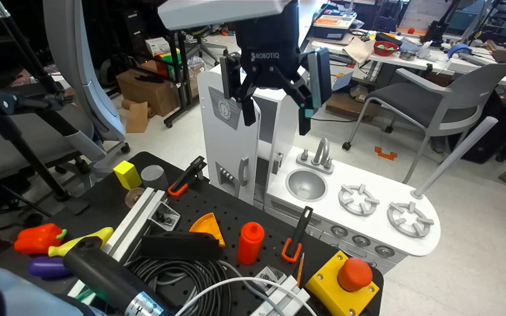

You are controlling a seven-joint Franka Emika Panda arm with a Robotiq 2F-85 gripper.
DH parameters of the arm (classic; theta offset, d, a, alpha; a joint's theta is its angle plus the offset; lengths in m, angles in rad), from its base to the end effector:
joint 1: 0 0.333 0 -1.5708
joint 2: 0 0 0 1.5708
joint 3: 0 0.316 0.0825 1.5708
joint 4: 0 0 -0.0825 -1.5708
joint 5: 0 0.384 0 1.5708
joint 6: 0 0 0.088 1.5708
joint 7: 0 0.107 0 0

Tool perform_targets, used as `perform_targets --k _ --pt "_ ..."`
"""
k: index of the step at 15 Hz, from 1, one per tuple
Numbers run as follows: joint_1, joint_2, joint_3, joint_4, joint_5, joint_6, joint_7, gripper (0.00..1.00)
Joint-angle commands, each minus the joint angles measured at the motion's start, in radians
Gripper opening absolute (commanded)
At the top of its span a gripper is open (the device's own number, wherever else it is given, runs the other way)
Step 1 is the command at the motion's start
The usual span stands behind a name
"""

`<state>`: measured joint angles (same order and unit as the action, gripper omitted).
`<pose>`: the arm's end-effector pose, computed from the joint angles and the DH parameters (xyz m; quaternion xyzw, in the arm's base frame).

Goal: Close the door of the cabinet.

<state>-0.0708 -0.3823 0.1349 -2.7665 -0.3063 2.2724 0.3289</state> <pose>0.3587 0.0113 0.3185 0.9885 -0.0320 -0.0325 0.1442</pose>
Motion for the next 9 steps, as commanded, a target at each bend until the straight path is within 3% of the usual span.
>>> perform_targets --k 1,5,9 --pt "-0.006 0.153 0.038 0.057 -0.025 0.112 0.148 1.00" --pt "0.002 0.292 0.057 0.128 -0.087 0.179 0.300 1.00" --pt "0.049 0.414 0.037 0.230 -0.178 0.161 0.412 1.00"
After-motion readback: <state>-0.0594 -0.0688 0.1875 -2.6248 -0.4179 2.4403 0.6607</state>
